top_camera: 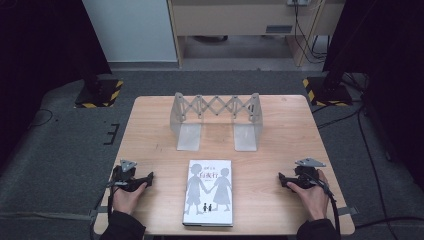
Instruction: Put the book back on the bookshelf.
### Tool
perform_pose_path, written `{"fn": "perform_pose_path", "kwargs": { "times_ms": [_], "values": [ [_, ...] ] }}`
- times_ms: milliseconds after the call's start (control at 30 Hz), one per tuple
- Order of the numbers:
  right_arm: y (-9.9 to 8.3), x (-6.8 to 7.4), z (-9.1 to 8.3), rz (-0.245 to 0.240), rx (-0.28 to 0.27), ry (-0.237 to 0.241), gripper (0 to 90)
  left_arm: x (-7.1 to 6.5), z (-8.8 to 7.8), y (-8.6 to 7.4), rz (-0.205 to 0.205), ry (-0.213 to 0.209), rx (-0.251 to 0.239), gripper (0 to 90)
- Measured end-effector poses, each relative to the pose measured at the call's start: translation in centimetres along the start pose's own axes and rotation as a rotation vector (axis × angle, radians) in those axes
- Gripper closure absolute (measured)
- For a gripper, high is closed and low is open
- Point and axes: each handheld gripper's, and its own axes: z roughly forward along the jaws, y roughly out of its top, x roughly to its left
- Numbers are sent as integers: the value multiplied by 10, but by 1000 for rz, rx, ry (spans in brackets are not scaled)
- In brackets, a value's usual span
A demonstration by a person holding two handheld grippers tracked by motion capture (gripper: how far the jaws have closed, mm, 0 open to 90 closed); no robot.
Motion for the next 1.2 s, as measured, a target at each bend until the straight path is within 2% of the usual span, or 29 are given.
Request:
{"fn": "perform_pose_path", "kwargs": {
  "times_ms": [33, 67, 100, 167, 267, 300, 367, 433, 533, 767, 800, 933, 967, 1033, 1067, 1100, 1167, 1200],
  "values": [
    [1, 0, -3, -5, 6, 9, 216, 0, 0, 0, 0, 0, 0, 204],
    [2, 2, -4, -3, -6, 12, 191, 0, -3, 1, -6, -16, -21, 204],
    [2, 2, -6, -5, -24, 33, 210, -1, -5, 1, -2, -23, -37, 207],
    [3, 3, -9, 24, -55, 68, 233, -2, -7, 1, -5, -25, -50, 214],
    [6, 7, -12, 9, -84, 82, 253, -6, -12, 1, -6, -59, -95, 215],
    [6, 9, -13, 10, -89, 89, 256, -6, -12, 1, -6, -59, -95, 224],
    [8, 12, -13, 5, -89, 111, 270, -9, -15, 2, 12, -101, -103, 233],
    [8, 14, -14, 8, -94, 115, 272, -10, -16, 2, 15, -111, -110, 244],
    [10, 17, -17, -3, -113, 131, 281, -18, -21, 3, 16, -155, -131, 242],
    [13, 23, -19, 12, -125, 158, 276, -31, -25, 6, 43, -193, -156, 229],
    [15, 25, -20, 9, -129, 170, 274, -36, -26, 7, 59, -203, -162, 228],
    [18, 28, -23, 2, -142, 178, 259, -44, -27, 8, 80, -221, -169, 219],
    [20, 31, -24, 6, -159, 183, 244, -49, -29, 9, 80, -240, -174, 215],
    [22, 34, -25, 3, -170, 188, 248, -51, -29, 9, 80, -248, -173, 212],
    [23, 35, -26, 0, -171, 202, 254, -56, -30, 10, 83, -263, -181, 212],
    [23, 35, -26, 0, -171, 202, 254, -56, -30, 10, 83, -263, -181, 213],
    [25, 42, -26, 12, -170, 240, 268, -61, -30, 9, 90, -269, -180, 220],
    [25, 42, -26, 12, -170, 240, 268, -61, -30, 9, 90, -269, -180, 221]
  ]
}}
